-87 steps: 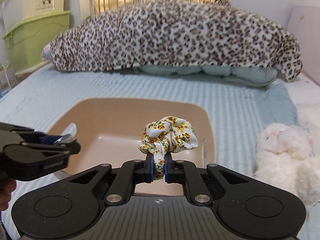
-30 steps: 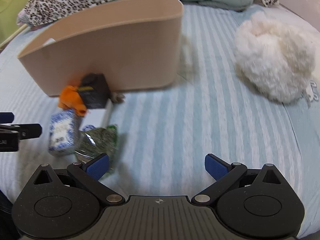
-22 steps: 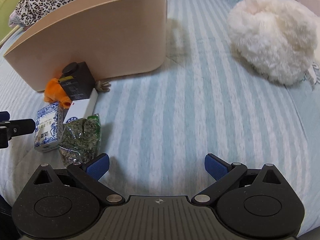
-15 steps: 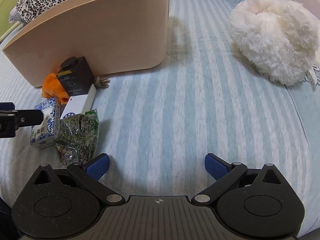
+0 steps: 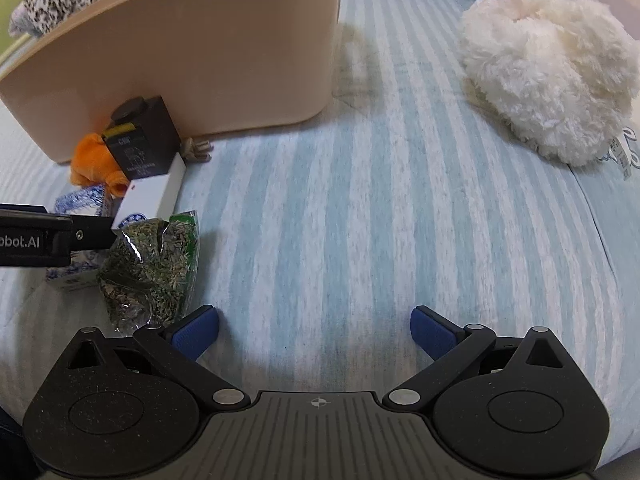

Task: Organize objects
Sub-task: 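Return both tools to the remaining items beside the basket, then grasp the blue-and-white box with left tool while right tool grasps the tea bag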

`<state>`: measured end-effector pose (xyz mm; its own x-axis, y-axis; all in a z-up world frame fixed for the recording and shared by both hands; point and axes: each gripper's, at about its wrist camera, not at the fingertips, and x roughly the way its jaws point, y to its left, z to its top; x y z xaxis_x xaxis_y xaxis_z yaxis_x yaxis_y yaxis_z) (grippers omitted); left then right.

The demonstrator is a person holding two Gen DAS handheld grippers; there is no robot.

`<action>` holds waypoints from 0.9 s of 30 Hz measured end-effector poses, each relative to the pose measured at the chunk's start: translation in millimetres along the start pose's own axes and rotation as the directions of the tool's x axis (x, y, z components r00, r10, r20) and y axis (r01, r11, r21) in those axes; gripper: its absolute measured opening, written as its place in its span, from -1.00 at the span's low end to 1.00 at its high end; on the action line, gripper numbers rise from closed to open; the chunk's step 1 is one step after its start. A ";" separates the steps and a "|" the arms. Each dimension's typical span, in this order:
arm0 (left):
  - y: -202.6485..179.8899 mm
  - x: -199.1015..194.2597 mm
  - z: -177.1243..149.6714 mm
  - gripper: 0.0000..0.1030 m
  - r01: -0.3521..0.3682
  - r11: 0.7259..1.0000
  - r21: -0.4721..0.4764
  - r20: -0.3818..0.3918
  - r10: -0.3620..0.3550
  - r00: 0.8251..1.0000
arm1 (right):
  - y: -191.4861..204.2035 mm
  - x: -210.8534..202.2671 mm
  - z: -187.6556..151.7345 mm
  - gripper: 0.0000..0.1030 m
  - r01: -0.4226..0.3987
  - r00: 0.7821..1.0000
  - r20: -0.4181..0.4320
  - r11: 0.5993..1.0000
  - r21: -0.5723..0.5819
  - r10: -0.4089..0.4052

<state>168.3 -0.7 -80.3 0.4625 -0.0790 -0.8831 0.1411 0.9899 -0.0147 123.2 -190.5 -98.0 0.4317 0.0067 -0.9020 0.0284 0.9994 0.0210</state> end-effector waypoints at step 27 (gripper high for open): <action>57.3 -13.1 -27.4 1.00 0.015 0.998 0.059 0.051 -0.018 0.999 | 25.3 -64.9 5.9 1.00 -0.154 0.978 0.135 0.986 -0.059 0.161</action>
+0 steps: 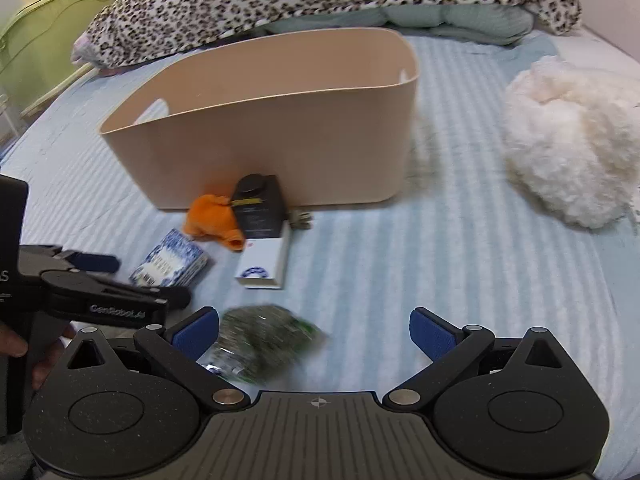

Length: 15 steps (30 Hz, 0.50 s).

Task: Organize objects
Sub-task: 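Grasp the blue-and-white box with left tool while right tool grasps the tea bag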

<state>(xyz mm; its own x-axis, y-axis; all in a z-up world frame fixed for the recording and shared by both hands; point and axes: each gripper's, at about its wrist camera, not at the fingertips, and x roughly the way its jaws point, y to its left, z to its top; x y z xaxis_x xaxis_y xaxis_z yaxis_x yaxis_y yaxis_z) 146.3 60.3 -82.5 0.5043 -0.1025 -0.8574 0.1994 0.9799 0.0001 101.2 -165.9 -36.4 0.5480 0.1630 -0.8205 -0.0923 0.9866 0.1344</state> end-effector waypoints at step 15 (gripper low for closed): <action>10.7 3.3 2.9 0.84 0.027 0.998 0.062 0.033 -0.029 0.999 | 24.5 54.4 -19.9 0.72 -0.006 0.994 -0.112 0.998 0.066 0.013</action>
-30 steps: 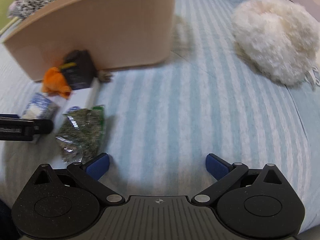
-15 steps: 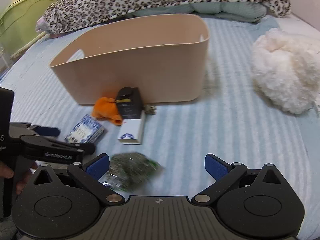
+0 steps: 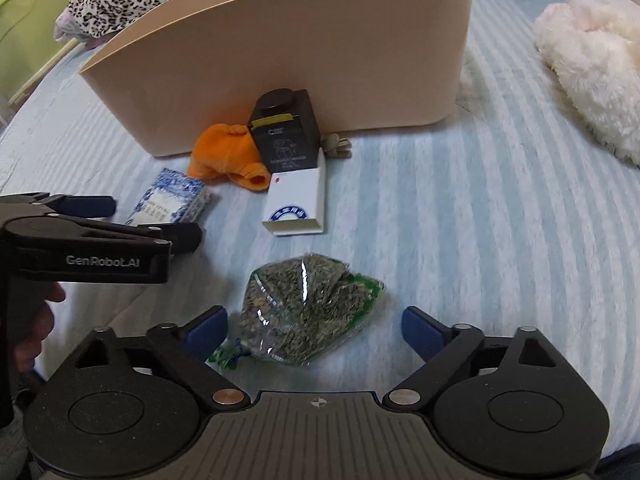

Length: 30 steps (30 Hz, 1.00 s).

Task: Organize objects
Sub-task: 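Grasp the blue-and-white box with left tool while right tool grasps the tea bag, then lift both items over the basket and release them inside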

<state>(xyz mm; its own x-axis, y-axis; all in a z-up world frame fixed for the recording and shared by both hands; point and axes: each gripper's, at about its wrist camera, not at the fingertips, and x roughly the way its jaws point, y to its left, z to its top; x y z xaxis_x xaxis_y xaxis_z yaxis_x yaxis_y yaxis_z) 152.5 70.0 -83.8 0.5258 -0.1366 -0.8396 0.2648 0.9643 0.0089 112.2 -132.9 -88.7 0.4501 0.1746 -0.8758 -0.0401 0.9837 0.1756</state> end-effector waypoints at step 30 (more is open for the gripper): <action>-9.9 -104.8 44.5 -0.08 0.072 0.997 -0.036 0.240 -0.062 0.969 | -26.4 -102.8 38.8 0.12 -0.042 0.936 0.349 0.999 -0.019 0.046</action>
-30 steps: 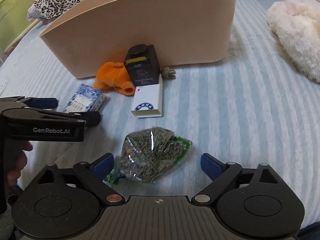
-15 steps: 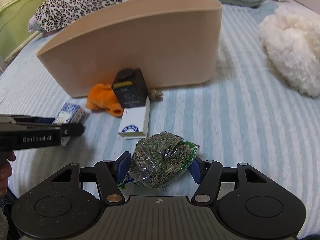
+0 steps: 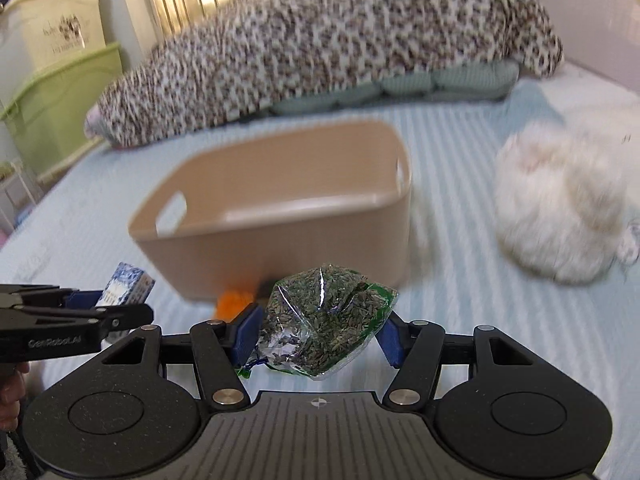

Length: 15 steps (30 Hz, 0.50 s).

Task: Organize objects
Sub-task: 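Lift both items over the basket and release them inside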

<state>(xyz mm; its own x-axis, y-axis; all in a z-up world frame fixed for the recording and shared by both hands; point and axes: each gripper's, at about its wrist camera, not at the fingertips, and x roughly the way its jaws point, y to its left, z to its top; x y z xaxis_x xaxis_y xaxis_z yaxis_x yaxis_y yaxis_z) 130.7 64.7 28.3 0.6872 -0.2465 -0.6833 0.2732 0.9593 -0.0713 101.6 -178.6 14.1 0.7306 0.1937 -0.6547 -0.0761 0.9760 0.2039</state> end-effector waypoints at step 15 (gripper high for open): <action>0.4 53.4 79.4 -0.07 -0.088 0.996 -0.019 0.050 0.089 0.995 | 2.0 16.6 89.7 0.12 0.053 0.986 0.159 0.996 -0.068 -0.042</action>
<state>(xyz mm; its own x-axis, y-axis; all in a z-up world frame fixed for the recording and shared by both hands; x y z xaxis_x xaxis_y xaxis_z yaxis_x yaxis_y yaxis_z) 220.9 40.9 49.5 0.7414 -0.1670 -0.6499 0.1991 0.9797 -0.0247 174.5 -182.4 68.9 0.8317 0.1345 -0.5387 -0.0829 0.9894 0.1191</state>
